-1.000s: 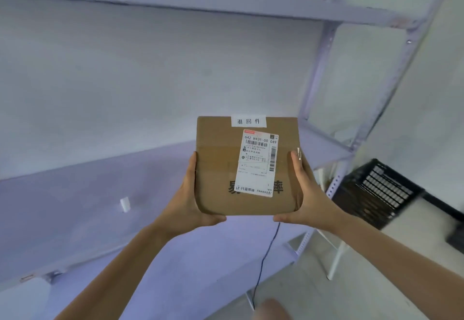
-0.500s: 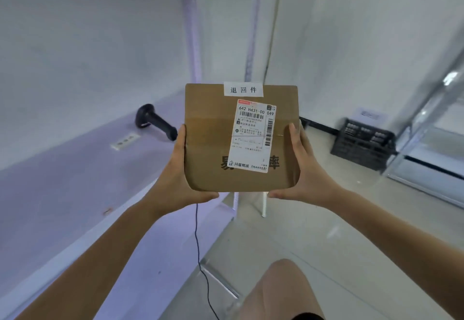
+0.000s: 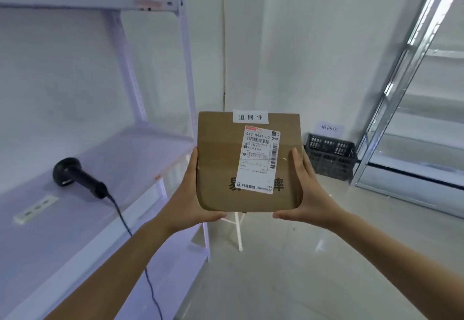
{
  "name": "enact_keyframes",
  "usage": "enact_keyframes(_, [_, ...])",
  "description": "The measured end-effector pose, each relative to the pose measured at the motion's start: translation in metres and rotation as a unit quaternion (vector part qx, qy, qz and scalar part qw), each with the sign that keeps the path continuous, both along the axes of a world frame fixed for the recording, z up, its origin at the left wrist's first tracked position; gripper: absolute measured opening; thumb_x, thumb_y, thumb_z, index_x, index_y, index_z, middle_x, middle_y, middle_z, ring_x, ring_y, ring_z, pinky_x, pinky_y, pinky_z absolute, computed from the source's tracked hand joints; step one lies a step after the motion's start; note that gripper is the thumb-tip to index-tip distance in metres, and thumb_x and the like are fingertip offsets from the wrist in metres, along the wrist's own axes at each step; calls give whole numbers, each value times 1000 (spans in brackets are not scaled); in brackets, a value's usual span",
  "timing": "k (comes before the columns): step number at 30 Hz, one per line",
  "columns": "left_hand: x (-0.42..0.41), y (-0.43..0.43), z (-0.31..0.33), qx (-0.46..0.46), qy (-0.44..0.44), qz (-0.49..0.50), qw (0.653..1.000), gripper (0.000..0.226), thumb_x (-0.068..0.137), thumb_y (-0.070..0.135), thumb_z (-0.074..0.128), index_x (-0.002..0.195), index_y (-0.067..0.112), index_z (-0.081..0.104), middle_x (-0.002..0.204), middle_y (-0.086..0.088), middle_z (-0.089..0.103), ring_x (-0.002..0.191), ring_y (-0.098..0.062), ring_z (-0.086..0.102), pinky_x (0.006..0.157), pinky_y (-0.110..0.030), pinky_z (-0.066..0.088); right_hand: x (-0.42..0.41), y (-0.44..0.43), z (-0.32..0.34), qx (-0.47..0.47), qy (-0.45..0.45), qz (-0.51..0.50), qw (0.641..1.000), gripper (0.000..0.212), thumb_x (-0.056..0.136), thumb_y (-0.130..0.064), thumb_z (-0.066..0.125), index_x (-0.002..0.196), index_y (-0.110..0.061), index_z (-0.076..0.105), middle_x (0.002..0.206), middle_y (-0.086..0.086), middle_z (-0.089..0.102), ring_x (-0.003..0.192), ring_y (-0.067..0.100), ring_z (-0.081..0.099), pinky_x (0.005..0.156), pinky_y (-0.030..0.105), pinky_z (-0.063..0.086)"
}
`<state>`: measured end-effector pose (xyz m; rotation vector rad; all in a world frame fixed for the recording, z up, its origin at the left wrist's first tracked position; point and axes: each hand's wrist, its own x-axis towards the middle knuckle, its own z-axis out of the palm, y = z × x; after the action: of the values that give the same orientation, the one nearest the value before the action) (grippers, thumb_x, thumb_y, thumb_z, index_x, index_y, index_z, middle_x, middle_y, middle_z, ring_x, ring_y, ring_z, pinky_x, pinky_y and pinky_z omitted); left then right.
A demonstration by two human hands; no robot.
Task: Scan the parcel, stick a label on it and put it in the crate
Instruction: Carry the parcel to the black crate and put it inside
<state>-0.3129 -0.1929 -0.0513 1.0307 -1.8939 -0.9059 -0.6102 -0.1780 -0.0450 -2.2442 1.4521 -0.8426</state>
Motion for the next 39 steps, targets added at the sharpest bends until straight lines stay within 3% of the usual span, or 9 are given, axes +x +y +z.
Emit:
enact_keyframes(4, [-44,-57,0,4,-20,19,1000,144,55,27,93,147,50,-16,146,37,27,134,5,39,96,-11,46,-46,-60,-1,0,0,-5,1000,145,54,-68,79,147,-35,-28,156,-17,-32,143,-1,-27,109,11,0])
enact_keyframes(9, [-101,-121,-2,13,-32,38,999,147,52,31,93,143,56,-20,145,43,21,136,9,33,107,-32,40,-106,-130,2,-2,1,4,1000,145,55,-67,80,148,-34,-26,157,-15,-30,144,2,-26,111,17,2])
enact_keyframes(12, [-133,-151,-4,4,-37,52,998,147,52,33,92,143,55,-21,139,52,22,131,16,34,105,-28,39,-140,-167,3,-6,8,7,1000,144,54,-70,78,147,-36,-27,156,-18,-32,144,1,-26,113,25,-1])
enact_keyframes(16, [-161,-174,-6,9,-37,56,998,146,54,33,91,143,55,-22,136,55,19,129,21,32,98,-10,35,-168,-198,2,-5,8,26,1000,144,54,-68,79,147,-37,-27,155,-18,-32,145,3,-25,113,22,5])
enact_keyframes(24, [-185,-211,-10,18,-51,76,996,147,52,37,92,142,56,-23,139,53,16,133,14,31,108,-29,36,-192,-242,-10,-6,-12,52,999,145,54,-66,81,147,-38,-27,153,-22,-34,147,8,-22,116,32,14])
enact_keyframes(28, [-188,-238,-21,25,-58,90,994,148,49,39,92,142,57,-22,130,60,19,127,23,31,105,-29,36,-196,-269,-18,-4,-18,57,998,144,55,-65,81,147,-37,-27,153,-19,-36,147,8,-23,114,26,11])
enact_keyframes(35, [-186,-297,-48,38,-41,119,991,150,47,39,94,144,54,-19,145,44,16,137,4,31,110,-40,37,-192,-347,-37,8,0,84,996,144,56,-66,79,148,-32,-27,154,-14,-36,146,6,-25,105,2,6])
enact_keyframes(37, [-182,-317,-56,42,-38,136,989,150,48,39,94,143,55,-21,144,44,17,137,4,32,111,-42,37,-186,-377,-42,12,3,102,995,144,56,-66,79,147,-33,-28,154,-15,-36,147,6,-22,107,6,10])
enact_keyframes(39, [-176,-336,-62,59,-29,159,985,150,47,42,94,143,55,-21,149,35,20,137,0,33,111,-44,37,-178,-409,-45,20,9,126,992,144,57,-65,80,147,-34,-28,153,-16,-37,147,6,-21,108,12,15])
